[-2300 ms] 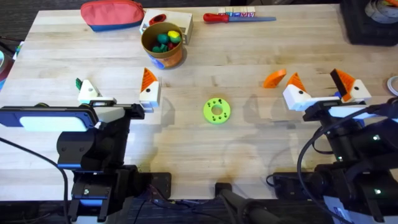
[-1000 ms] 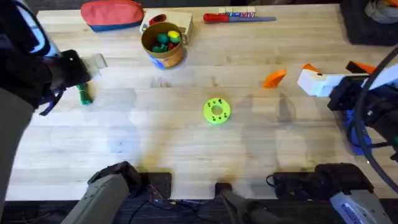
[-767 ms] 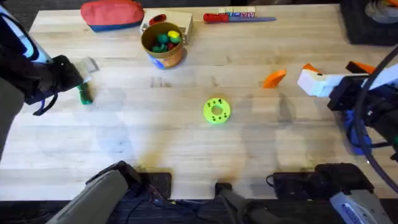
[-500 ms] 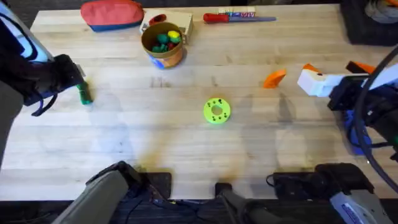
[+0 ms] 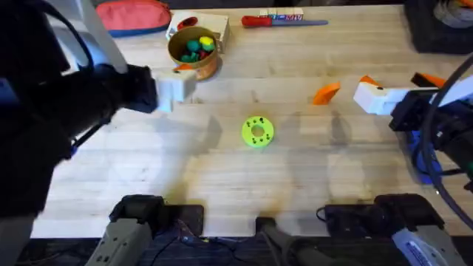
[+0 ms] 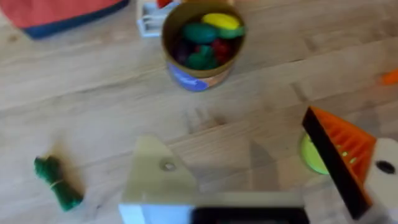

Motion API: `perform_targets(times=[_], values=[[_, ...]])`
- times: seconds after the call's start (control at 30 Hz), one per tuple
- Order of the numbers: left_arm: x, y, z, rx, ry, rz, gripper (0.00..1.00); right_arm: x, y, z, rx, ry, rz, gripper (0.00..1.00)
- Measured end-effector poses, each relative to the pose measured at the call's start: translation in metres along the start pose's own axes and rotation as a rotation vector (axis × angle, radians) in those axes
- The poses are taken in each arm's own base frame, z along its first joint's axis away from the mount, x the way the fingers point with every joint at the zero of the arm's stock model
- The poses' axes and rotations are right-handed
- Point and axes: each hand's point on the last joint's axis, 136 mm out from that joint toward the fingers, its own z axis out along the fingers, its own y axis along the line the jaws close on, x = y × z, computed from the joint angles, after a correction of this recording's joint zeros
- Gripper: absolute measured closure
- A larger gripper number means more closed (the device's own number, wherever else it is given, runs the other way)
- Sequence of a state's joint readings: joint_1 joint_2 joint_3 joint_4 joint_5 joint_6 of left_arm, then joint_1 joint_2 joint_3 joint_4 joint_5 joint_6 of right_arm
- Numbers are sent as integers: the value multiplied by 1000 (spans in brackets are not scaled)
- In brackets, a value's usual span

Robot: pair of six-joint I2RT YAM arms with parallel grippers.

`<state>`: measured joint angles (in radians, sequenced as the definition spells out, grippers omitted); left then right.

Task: Pick up the gripper from the table and insert it into the empty holder that is missing its gripper. Then pick up a screw, insert it into the mounting hole, and use the screwdriver to tighten it. Finally, clean up the table by picking up the vegetable and placing it into the bucket.

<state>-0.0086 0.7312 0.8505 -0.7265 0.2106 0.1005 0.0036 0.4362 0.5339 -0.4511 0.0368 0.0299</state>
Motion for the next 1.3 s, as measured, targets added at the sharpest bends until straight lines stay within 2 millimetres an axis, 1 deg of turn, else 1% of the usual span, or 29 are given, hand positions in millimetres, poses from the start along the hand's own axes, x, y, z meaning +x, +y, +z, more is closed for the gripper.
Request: perform_targets(times=[0.1,0.2,0.27,0.33,0.43,0.47,0.57,0.77,0.87,0.97,1.03,1.13,1.3], values=[[-9,-40,-12,124,-60,91,13,0,0,0,0,0,0,11],[-19,-69,-20,219,-120,157,13,0,0,0,0,0,0,11],[-25,-86,-24,275,-151,193,13,0,0,0,0,0,0,11],[-26,-99,-26,316,-166,217,13,0,0,0,0,0,0,10],[-24,-111,-30,361,-165,241,13,0,0,0,0,0,0,10],[-22,-113,-30,369,-157,245,13,0,0,0,0,0,0,10],[-7,-114,-29,378,-97,248,13,0,0,0,0,0,0,10],[-5,-116,-29,391,-91,249,13,0,0,0,0,0,0,10],[-12,-117,-30,393,-121,256,13,0,0,0,0,0,0,10],[-24,-120,-29,395,-203,276,13,0,0,0,0,0,0,10],[-25,-120,-26,393,-259,284,14,0,0,0,0,0,0,10],[-13,-120,-21,398,-330,293,14,0,0,0,0,0,0,10],[18,-121,-19,421,-439,307,13,0,0,0,0,0,0,10]])
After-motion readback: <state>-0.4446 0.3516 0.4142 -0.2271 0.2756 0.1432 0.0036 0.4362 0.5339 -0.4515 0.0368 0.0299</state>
